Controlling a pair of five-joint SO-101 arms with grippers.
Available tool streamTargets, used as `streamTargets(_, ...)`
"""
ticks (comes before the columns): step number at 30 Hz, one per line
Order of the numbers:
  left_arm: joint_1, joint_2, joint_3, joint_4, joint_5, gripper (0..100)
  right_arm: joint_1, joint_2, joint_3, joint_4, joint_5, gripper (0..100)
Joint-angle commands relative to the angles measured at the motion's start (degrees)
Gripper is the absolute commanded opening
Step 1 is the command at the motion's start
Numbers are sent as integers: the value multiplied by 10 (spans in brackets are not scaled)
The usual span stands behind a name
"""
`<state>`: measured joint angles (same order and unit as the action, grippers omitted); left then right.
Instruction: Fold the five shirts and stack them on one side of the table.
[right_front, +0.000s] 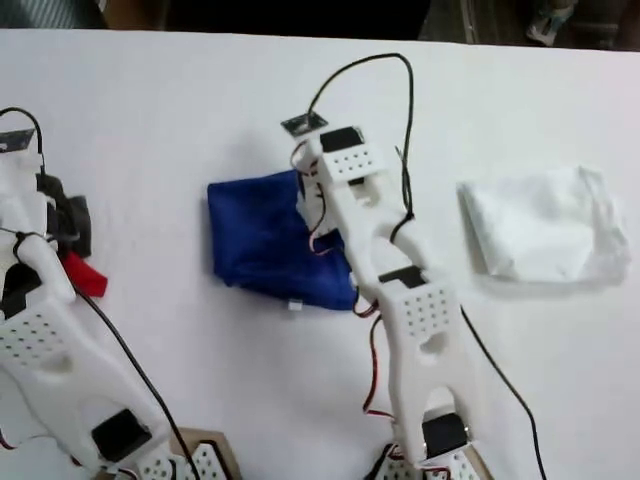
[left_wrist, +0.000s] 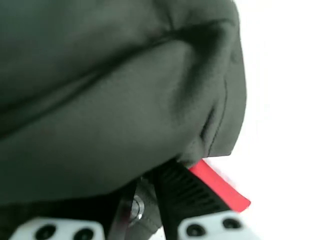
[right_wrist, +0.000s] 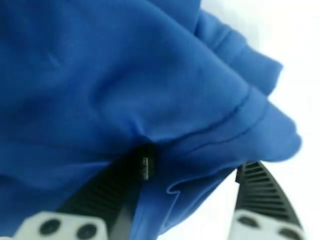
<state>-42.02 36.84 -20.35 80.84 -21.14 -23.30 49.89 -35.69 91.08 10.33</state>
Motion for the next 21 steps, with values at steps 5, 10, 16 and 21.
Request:
streamTargets(5,25,-24,-24,-5,4,27,-2,73,-98,55,65,178)
streamTargets(10,24,-24,-47,-3,5,27,-14,81,-107,55,98,101)
streamTargets(16,25,-23,-105,34,5,27,-5,74,-113,54,98,20)
streamTargets(21,25,-22,-137,50,19,26,12,3,-111,58,100,22)
